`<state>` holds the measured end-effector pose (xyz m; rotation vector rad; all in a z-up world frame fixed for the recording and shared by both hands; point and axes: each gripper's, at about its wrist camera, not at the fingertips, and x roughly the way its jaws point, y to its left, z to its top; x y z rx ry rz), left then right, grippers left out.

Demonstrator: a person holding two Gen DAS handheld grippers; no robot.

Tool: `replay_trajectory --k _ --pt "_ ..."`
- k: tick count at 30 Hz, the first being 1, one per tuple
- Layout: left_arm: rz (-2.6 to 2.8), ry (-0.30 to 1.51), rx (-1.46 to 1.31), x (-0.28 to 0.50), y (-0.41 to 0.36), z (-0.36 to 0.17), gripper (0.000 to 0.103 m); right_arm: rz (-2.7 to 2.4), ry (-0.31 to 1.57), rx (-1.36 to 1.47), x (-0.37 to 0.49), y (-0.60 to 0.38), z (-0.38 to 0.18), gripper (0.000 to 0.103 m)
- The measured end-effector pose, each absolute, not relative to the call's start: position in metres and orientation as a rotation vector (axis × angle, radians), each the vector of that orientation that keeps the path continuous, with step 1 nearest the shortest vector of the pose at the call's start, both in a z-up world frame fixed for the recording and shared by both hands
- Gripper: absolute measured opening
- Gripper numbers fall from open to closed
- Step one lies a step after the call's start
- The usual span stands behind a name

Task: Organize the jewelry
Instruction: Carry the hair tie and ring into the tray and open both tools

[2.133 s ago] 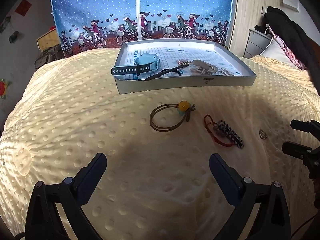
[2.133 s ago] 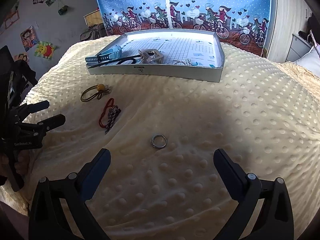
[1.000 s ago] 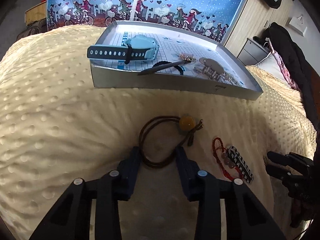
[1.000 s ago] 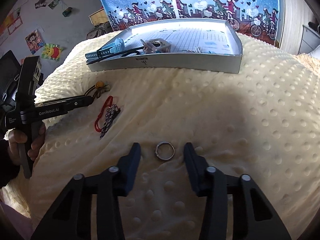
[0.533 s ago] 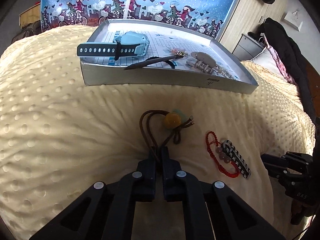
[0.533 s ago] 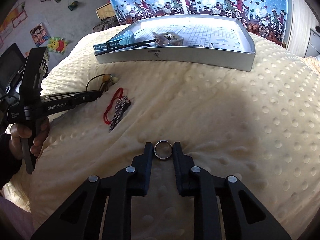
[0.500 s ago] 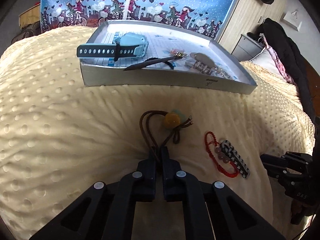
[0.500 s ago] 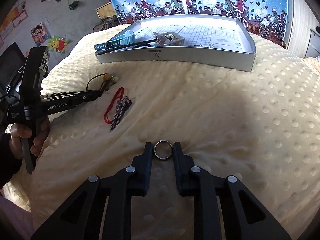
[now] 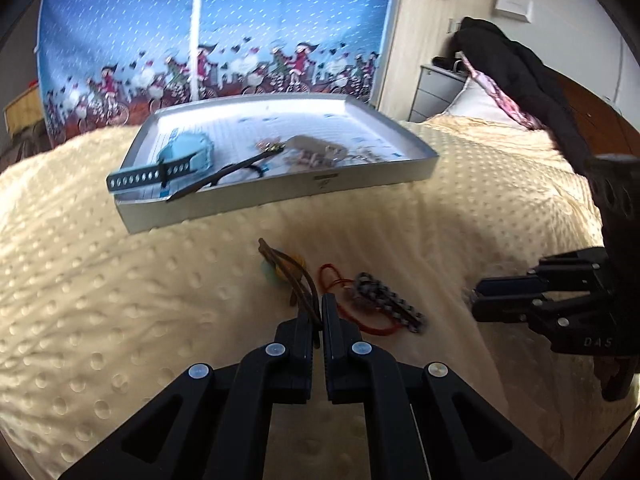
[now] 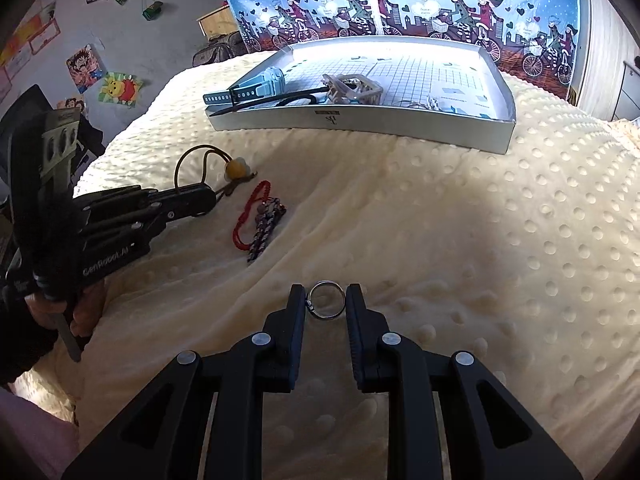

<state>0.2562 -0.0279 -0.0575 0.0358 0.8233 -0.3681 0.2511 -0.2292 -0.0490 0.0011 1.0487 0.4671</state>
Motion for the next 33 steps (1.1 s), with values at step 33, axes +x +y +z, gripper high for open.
replay_trajectory --k 33 --pt "-0.345 0.728 0.076 0.360 -0.044 0.032 0.004 0.316 0.804 0.016 0.370 -0.245 -0.004 0.018"
